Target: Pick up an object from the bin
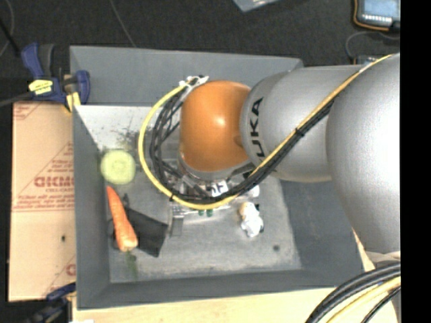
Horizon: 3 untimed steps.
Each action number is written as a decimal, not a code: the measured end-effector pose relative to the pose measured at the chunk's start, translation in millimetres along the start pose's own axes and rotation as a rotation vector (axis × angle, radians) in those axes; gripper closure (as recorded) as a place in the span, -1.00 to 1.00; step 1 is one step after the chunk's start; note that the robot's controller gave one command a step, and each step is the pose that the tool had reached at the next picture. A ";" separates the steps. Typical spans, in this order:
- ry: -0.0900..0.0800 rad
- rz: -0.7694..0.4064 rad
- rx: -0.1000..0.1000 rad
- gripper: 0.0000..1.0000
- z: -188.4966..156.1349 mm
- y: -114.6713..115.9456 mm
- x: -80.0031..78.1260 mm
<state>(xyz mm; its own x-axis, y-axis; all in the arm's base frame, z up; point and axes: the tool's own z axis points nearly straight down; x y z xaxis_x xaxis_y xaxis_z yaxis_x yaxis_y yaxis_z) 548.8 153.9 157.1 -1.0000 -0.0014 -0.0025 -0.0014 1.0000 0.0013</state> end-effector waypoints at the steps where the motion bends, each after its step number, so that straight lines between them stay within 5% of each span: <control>1: -0.006 0.000 -0.002 -1.00 42.4 6.1 0.0; 2: 0.005 0.082 0.001 -1.00 74.6 22.6 1.0; 3: -0.002 0.140 -0.003 -1.00 78.4 24.1 -0.8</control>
Offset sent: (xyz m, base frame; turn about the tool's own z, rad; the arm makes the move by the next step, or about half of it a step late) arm 0.0019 0.0385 -0.0780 0.1322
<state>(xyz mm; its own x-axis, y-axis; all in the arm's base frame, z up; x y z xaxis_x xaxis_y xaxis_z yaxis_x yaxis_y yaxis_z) 549.8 178.1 78.8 -0.9904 0.1378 -0.0038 0.1378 0.9904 0.0052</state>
